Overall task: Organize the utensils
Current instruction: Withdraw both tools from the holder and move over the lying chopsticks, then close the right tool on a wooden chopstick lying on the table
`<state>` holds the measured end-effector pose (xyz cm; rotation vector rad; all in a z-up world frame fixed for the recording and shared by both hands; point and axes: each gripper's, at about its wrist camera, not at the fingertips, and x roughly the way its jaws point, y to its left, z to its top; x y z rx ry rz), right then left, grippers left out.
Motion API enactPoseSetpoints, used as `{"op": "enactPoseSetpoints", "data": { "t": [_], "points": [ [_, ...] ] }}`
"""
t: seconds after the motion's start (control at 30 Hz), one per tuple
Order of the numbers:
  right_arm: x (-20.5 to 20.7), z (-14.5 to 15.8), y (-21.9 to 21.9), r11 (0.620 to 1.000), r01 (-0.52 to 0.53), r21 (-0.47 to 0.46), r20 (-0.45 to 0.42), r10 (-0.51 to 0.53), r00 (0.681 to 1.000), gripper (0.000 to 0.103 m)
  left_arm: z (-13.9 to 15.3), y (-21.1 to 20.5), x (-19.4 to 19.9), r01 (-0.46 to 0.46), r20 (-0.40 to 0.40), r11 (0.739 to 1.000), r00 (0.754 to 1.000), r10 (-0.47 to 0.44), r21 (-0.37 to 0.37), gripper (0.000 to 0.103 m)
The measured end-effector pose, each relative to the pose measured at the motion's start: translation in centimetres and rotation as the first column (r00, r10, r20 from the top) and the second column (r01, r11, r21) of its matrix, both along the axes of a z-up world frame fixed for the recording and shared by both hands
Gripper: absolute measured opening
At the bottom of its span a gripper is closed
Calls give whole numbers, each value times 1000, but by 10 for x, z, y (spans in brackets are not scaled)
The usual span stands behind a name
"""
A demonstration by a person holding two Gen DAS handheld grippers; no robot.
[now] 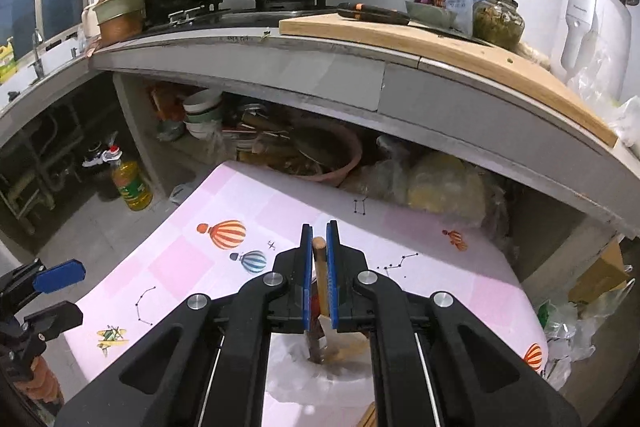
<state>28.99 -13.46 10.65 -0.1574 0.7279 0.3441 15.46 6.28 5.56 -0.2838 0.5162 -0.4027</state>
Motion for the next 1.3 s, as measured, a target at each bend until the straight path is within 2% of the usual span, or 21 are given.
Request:
{"op": "enactPoseSetpoints", "data": {
  "t": [0.1,0.17,0.47,0.63,0.77,0.9,1.0,1.07,1.1,1.2,1.3],
  "points": [
    [-3,4,-5,1000,5,24,-5,-5,1000,11,-1,0,-1,1,-5,1000,1000,-1,-2,48],
    [-8,16,-16,997,14,73,15,-15,1000,31,-1,-1,-3,4,-7,1000,1000,-4,-5,48],
    [-65,81,-85,972,35,232,183,-79,980,46,-3,-14,-14,30,0,1000,1000,-30,5,49],
    [-108,82,-133,952,67,299,195,-130,972,51,-11,-27,-19,59,-14,998,998,-59,15,50],
    [-130,44,-171,931,132,341,91,-172,981,52,-27,-41,-23,107,-36,994,994,-106,16,52],
    [-141,-27,-186,921,204,332,-74,-190,979,52,-48,-66,-26,175,-75,984,982,-172,40,52],
    [-143,-96,-187,911,268,314,-219,-205,954,51,-69,-88,-28,217,-123,975,970,-210,50,53],
    [-143,-133,-183,906,293,305,-299,-201,933,38,-83,-103,-30,241,-153,968,962,-228,70,53],
    [-142,-149,-183,907,305,291,-328,-205,922,35,-90,-111,-31,252,-170,965,957,-236,77,53],
    [-133,-184,-178,912,320,256,-394,-204,896,30,-111,-131,-33,278,-229,956,940,-252,88,52],
    [-125,-197,-170,932,300,202,-405,-200,892,28,-123,-143,-35,295,-262,950,929,-260,104,52]
  ]
}}
